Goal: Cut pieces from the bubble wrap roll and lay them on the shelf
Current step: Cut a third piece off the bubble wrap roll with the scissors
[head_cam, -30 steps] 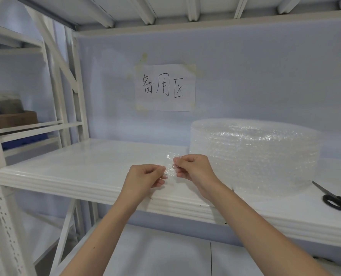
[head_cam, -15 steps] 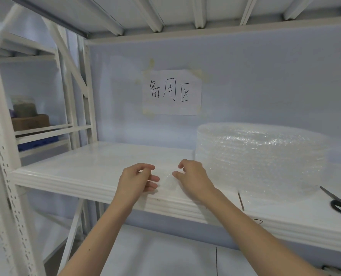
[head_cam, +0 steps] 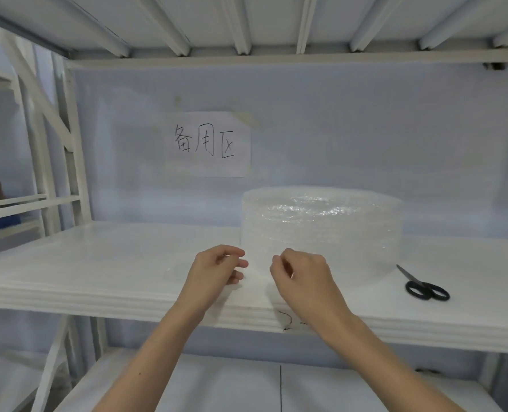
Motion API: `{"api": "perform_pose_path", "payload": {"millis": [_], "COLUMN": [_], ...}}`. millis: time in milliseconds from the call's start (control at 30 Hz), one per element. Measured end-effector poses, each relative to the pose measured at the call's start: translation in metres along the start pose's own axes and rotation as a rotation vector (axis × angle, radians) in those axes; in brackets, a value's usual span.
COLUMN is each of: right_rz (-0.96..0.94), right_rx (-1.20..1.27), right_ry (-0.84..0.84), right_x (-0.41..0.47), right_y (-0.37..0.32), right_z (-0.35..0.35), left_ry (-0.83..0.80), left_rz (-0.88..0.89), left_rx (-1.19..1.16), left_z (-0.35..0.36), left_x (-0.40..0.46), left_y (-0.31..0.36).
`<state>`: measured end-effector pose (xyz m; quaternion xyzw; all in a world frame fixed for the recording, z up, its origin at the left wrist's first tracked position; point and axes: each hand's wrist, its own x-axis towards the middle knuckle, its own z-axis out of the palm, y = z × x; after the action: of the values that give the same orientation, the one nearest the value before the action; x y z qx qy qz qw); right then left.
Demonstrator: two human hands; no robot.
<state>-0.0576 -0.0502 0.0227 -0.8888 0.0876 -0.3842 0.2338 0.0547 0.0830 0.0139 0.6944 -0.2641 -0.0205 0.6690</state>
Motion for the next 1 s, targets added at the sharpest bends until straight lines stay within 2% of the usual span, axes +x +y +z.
{"api": "perform_pose_path", "payload": {"millis": [67, 200, 367, 600, 833, 1000], "right_rz": [0.027, 0.152, 0.383, 0.516, 0.657, 0.660], "right_rx": [-0.068, -0.414, -0.697, -0.588, -0.518, -0.469], "right_ry": [0.083, 0.228, 0.069, -0.003, -0.240, -0.153], "right_x": [-0.005, -0.011, -0.023, -0.021, -0.006, -0.015], "right_y": [0.022, 0.082, 0.153, 0.173, 0.165, 0.158], "right_z": [-0.028, -0.077, -0.115, -0.136, -0.154, -0.159], "left_ry": [-0.061, -0.112, -0.121, -0.097, -0.157, -0.162], "left_rz": [0.018, 0.054, 0.041, 0.125, 0.143, 0.114], "left_rx": [-0.004, 0.039, 0.071, 0.164, 0.217, 0.179], "left_z": [0.027, 0.069, 0.098, 0.117, 0.125, 0.126], "left_x": [0.001, -0.002, -0.003, -0.003, 0.007, 0.011], "left_y": [0.001, 0.004, 0.004, 0.002, 0.002, -0.004]}}
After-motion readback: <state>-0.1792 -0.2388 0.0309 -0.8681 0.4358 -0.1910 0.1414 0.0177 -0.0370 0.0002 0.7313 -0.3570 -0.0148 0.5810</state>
